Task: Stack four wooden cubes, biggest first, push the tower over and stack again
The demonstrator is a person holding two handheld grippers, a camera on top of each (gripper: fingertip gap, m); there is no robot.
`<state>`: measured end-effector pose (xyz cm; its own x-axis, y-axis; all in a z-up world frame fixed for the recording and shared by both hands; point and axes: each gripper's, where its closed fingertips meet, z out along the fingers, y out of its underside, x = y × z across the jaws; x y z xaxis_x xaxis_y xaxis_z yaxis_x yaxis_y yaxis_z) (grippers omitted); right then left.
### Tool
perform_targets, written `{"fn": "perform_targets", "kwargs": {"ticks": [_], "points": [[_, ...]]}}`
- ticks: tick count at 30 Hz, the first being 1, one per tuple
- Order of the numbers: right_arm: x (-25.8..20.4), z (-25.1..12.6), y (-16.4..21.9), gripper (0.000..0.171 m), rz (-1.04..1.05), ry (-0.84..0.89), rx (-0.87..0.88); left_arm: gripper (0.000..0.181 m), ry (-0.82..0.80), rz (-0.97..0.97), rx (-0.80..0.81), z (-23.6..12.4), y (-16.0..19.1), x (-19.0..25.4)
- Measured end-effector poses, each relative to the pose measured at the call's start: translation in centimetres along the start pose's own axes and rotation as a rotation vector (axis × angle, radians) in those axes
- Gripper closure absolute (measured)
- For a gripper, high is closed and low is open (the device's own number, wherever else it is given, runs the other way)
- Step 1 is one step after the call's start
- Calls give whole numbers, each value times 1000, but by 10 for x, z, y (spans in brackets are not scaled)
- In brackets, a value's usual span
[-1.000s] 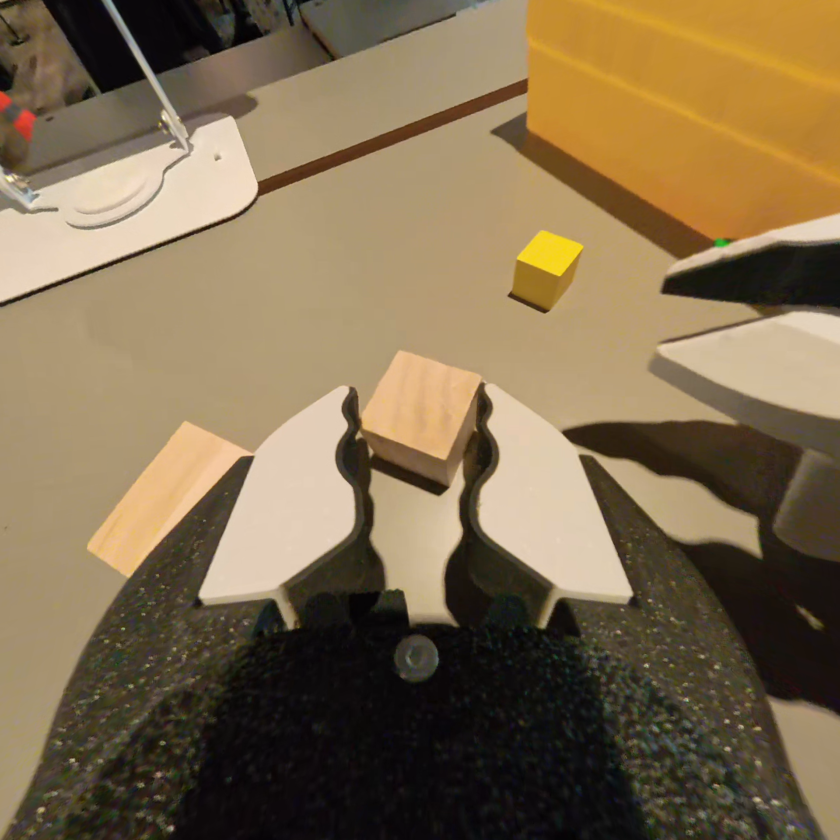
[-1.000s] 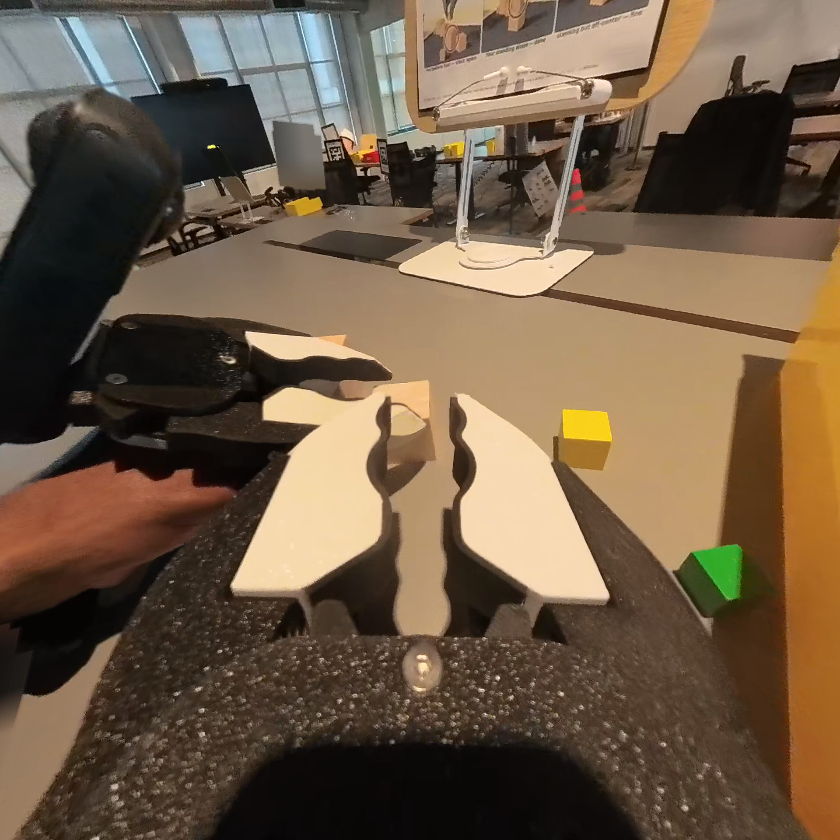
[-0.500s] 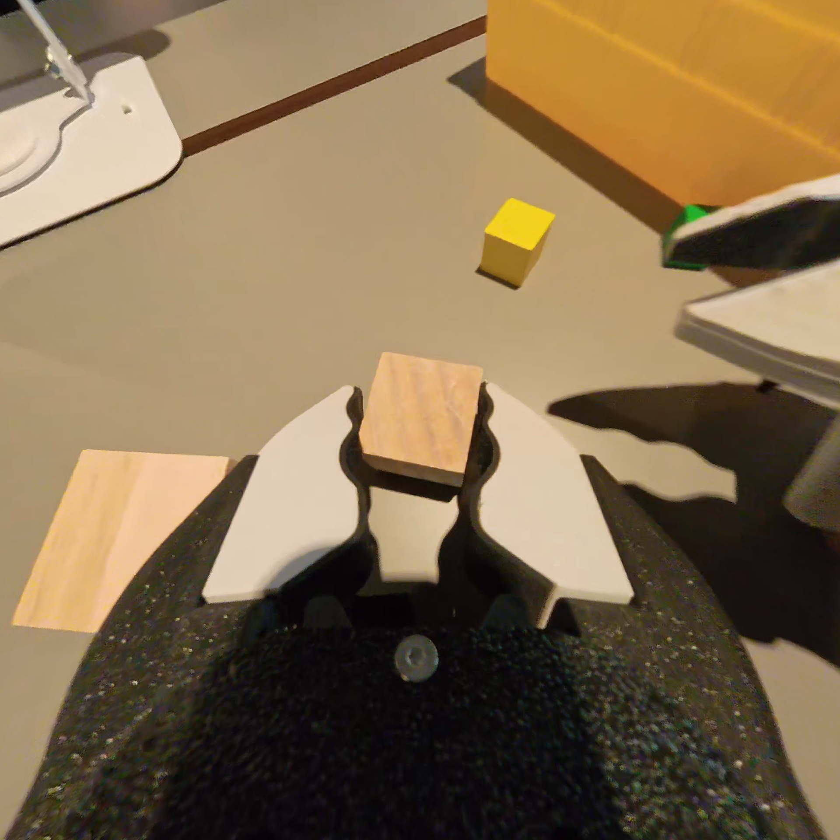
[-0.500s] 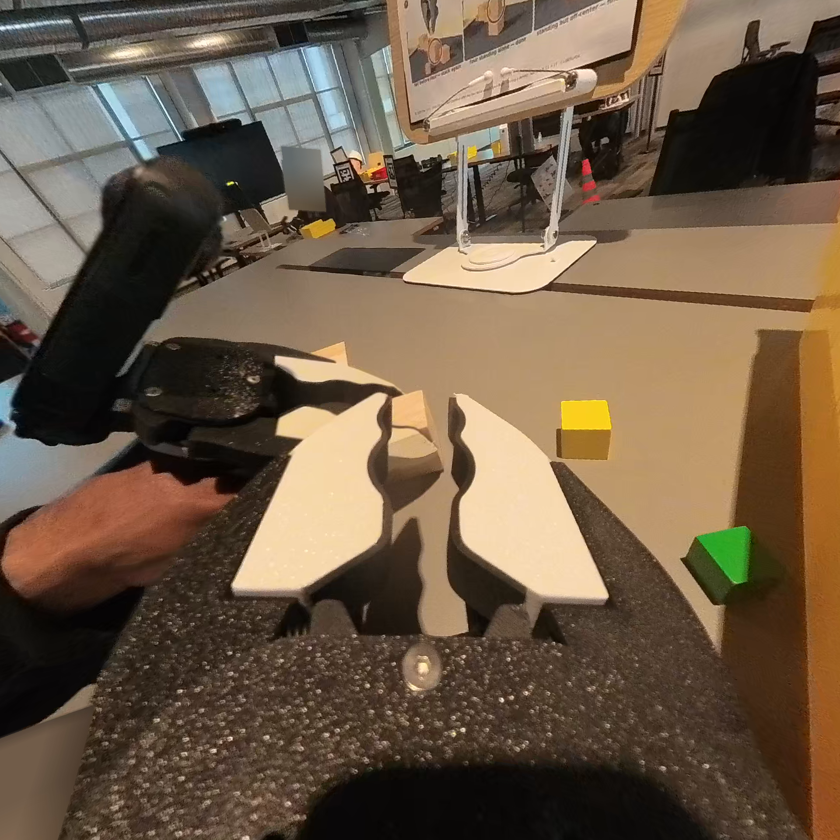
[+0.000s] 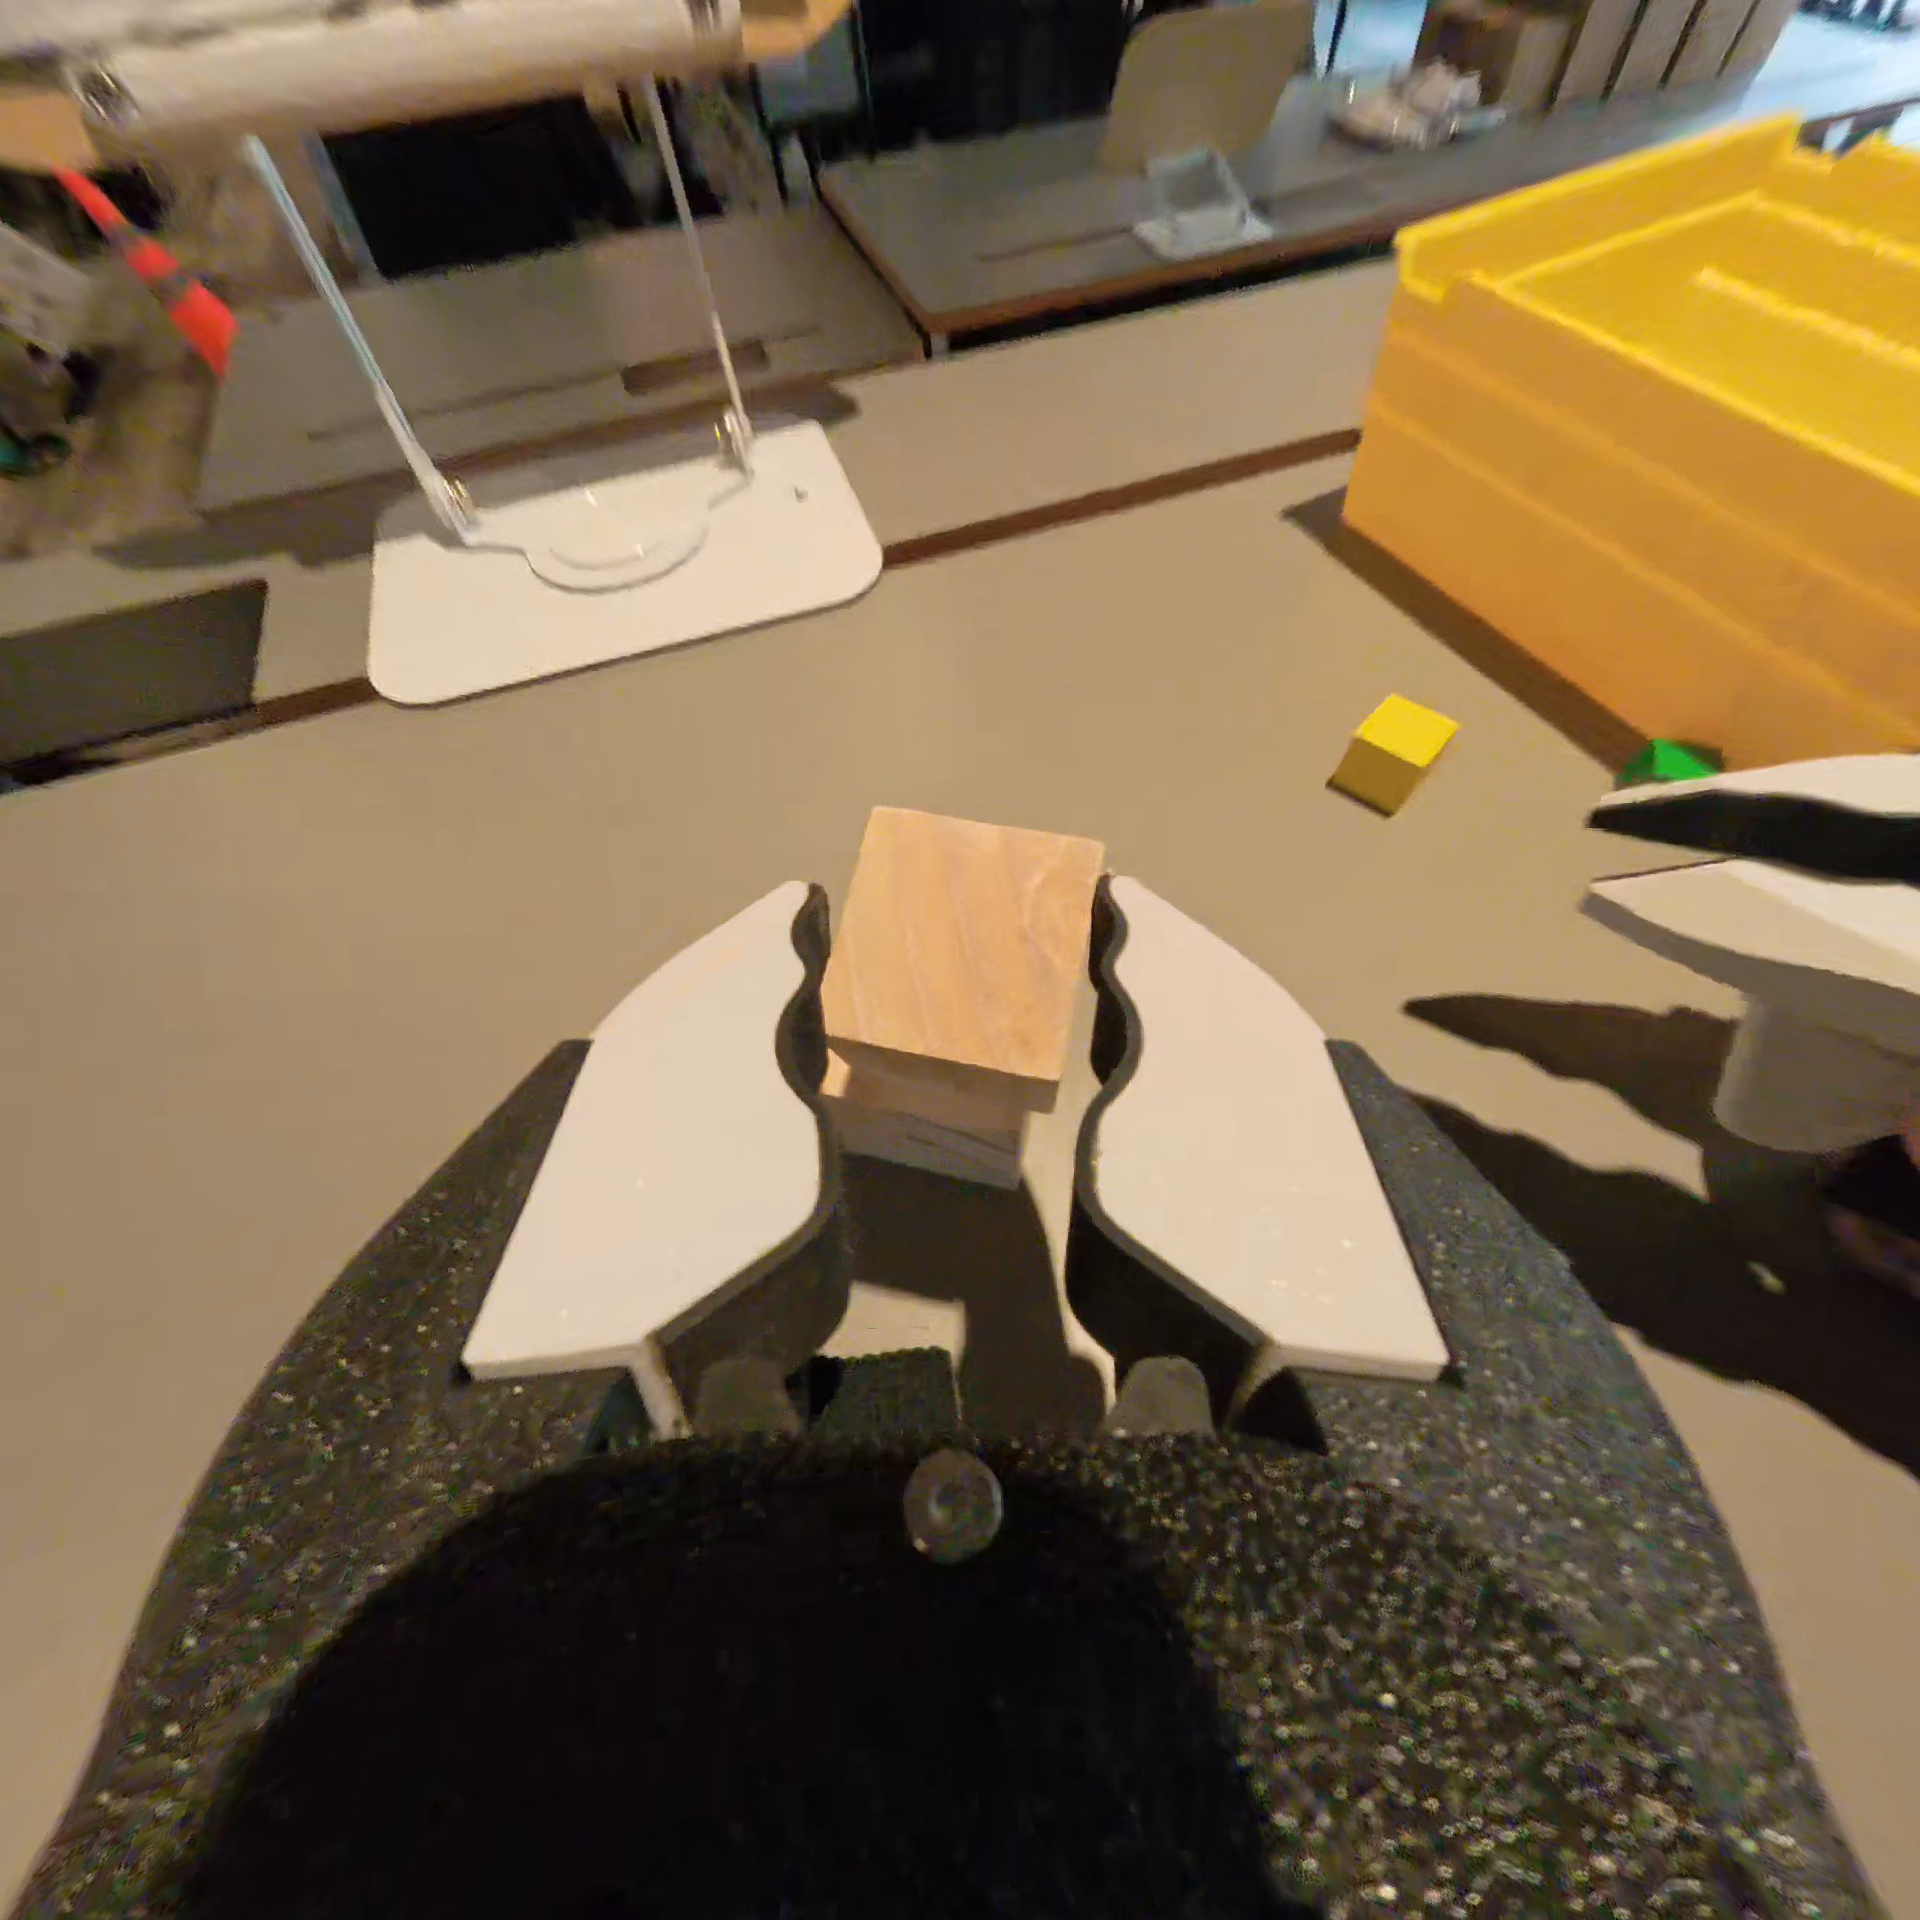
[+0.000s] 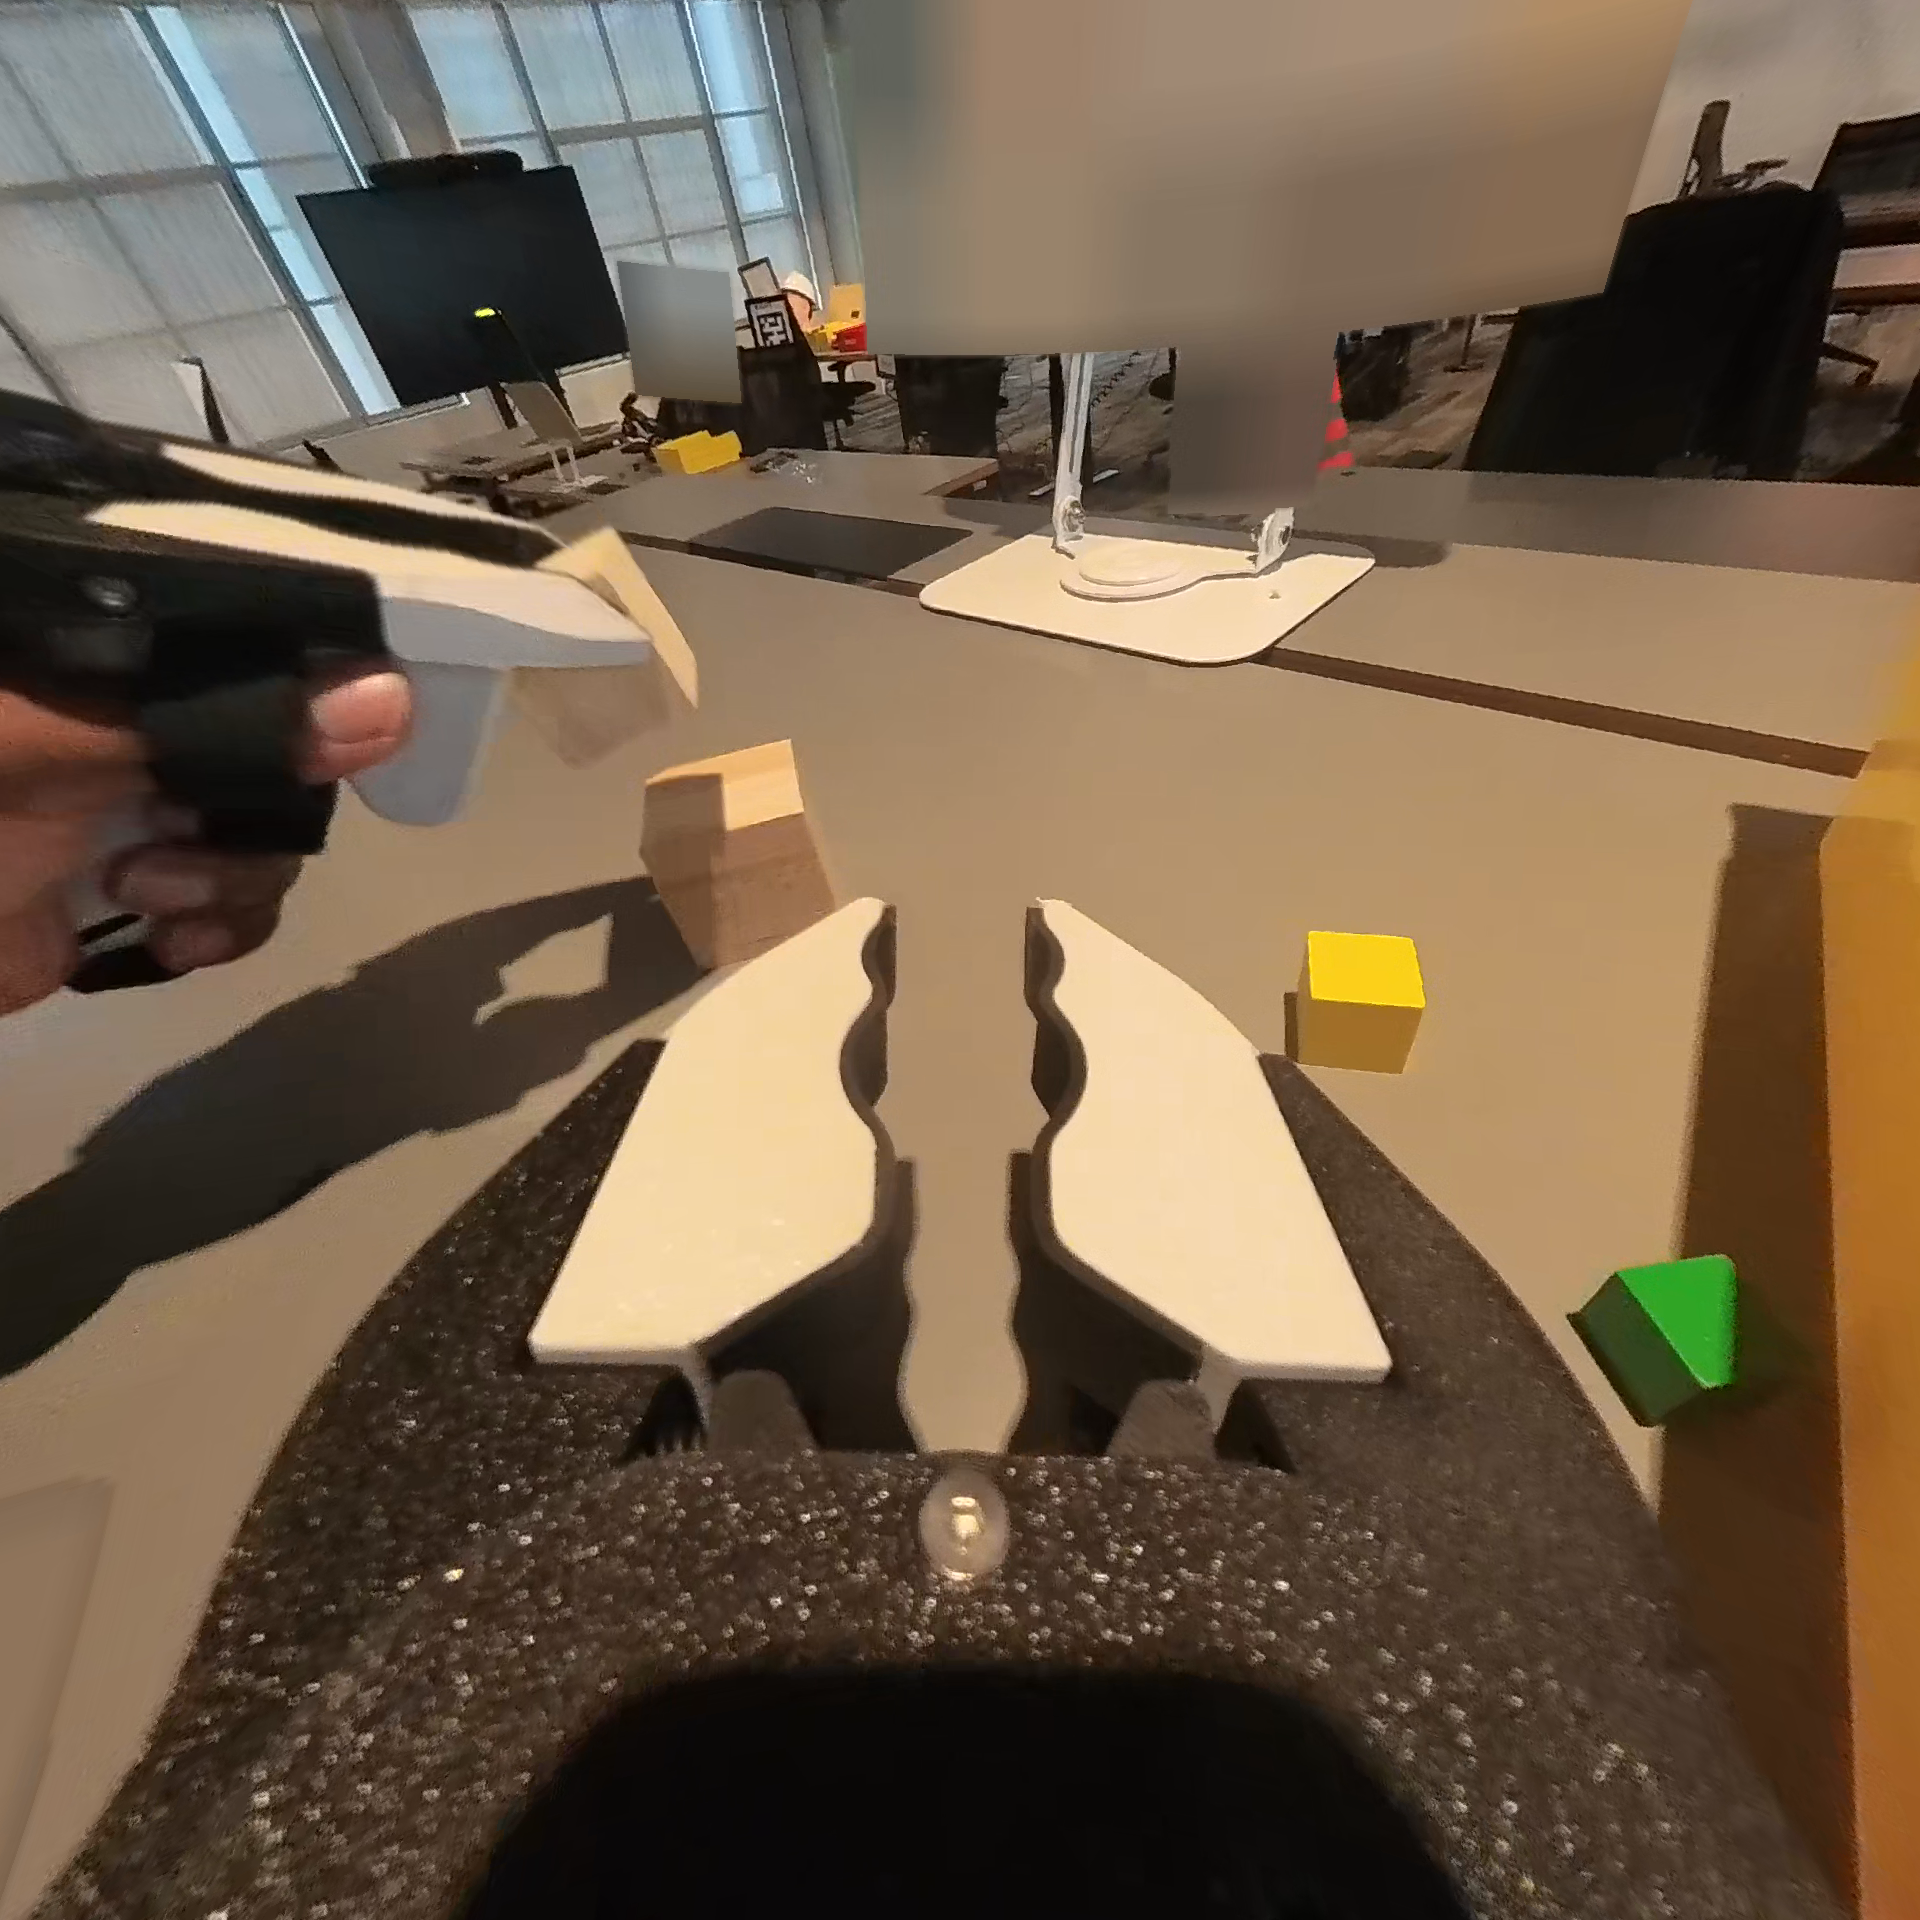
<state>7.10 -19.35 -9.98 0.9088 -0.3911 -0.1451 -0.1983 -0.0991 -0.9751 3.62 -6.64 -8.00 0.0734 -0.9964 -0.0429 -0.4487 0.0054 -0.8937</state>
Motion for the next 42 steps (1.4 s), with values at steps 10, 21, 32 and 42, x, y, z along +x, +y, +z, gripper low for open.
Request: {"fn": "perform_targets", "kwargs": {"ticks": [10,21,32,42], "points": [[0,2,2,148,19,-11,-17,133,26,50,-127,27,28,-6],[0,1,0,147,15,-9,-2,110,137,90,-61,15,50,-5],[-1,8,5,147,29,-36,-48,127,171,182,-8,19,53,-7],[-1,8,5,147,44,-45,-44,136,262,240,-16,21,48,-3]]}}
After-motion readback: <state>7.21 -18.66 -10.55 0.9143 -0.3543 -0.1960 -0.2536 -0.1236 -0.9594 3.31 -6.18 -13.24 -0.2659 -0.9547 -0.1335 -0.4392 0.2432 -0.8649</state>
